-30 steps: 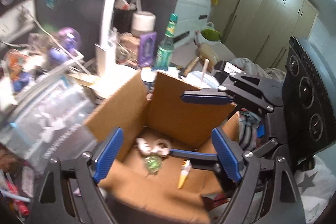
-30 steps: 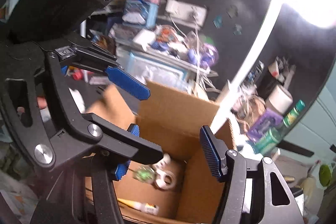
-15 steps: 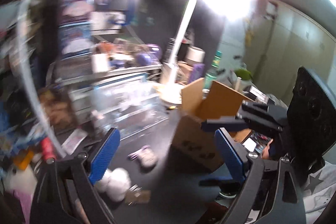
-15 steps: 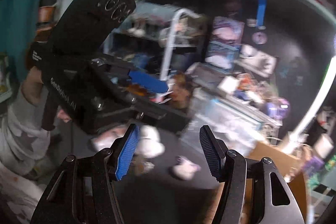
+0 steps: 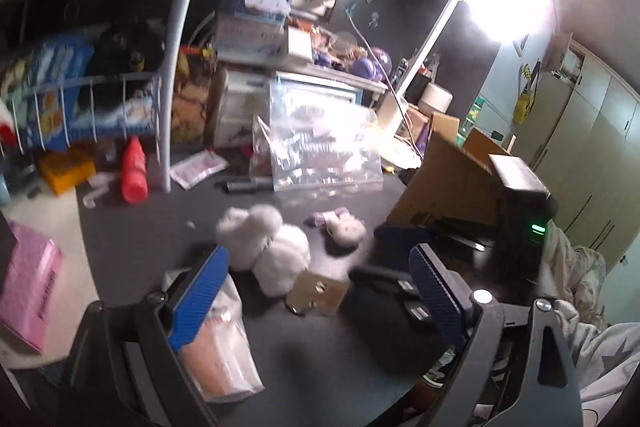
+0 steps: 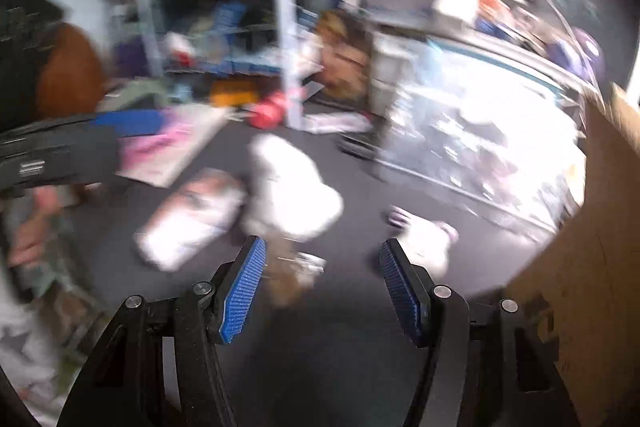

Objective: Organize objects
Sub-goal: 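Withdraw the right tool from the box toward the small white mouse plush, then grasp the small white mouse plush with the right tool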

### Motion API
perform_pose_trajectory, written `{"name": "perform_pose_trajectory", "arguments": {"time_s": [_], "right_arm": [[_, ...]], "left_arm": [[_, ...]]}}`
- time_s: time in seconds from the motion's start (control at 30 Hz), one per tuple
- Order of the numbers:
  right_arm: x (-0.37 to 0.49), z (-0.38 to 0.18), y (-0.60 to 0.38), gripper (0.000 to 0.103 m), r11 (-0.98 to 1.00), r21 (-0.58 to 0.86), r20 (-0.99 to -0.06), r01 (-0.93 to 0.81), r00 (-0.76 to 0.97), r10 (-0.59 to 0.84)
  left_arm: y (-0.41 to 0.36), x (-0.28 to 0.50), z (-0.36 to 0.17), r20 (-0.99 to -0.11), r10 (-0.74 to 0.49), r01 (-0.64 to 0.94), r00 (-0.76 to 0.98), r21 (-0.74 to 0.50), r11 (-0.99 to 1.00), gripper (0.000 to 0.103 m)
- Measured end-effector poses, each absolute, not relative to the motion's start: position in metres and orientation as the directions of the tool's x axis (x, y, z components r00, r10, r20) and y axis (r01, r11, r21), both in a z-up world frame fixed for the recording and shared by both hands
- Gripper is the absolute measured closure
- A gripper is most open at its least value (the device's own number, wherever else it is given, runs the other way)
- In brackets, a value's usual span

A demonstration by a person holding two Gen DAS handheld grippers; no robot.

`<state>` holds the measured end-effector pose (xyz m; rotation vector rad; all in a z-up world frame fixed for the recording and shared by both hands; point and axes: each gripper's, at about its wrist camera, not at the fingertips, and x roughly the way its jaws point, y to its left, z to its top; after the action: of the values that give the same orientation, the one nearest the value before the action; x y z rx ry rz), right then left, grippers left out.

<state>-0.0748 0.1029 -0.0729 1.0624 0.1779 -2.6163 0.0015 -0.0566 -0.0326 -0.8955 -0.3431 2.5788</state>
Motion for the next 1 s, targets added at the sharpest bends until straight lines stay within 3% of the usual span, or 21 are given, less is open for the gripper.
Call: {"name": "perform_pose_trajectory", "arguments": {"time_s": [0.2, 0.37, 0.43, 0.47, 0.73, 1.0], "right_arm": [[-0.103, -0.1, 0.125, 0.046, -0.981, -0.049, -0.729, 0.19, -0.678, -0.095], [-0.121, -0.111, 0.133, 0.046, -0.985, -0.041, -0.755, 0.169, -0.65, -0.08], [-0.124, -0.113, 0.135, 0.054, -0.985, -0.062, -0.758, 0.16, -0.65, -0.058], [-0.125, -0.114, 0.136, 0.065, -0.985, -0.06, -0.766, 0.161, -0.64, -0.058], [-0.122, -0.115, 0.135, 0.068, -0.981, -0.047, -0.775, 0.188, -0.626, -0.083], [-0.09, -0.087, 0.107, 0.069, -0.936, 0.028, -0.728, 0.35, -0.635, -0.259]], "left_arm": [[-0.047, -0.001, -0.041, -0.546, 0.455, -0.295, -0.703, -0.358, -0.886, 0.012], [-0.046, -0.004, -0.038, -0.539, 0.462, -0.304, -0.704, -0.36, -0.882, 0.012], [-0.045, -0.005, -0.037, -0.536, 0.467, -0.308, -0.703, -0.362, -0.88, 0.012], [-0.046, -0.005, -0.037, -0.535, 0.47, -0.309, -0.702, -0.365, -0.878, 0.012], [-0.045, -0.008, -0.04, -0.545, 0.478, -0.311, -0.688, -0.374, -0.874, 0.012], [-0.042, -0.021, -0.05, -0.568, 0.514, -0.309, -0.642, -0.421, -0.852, 0.012]]}}
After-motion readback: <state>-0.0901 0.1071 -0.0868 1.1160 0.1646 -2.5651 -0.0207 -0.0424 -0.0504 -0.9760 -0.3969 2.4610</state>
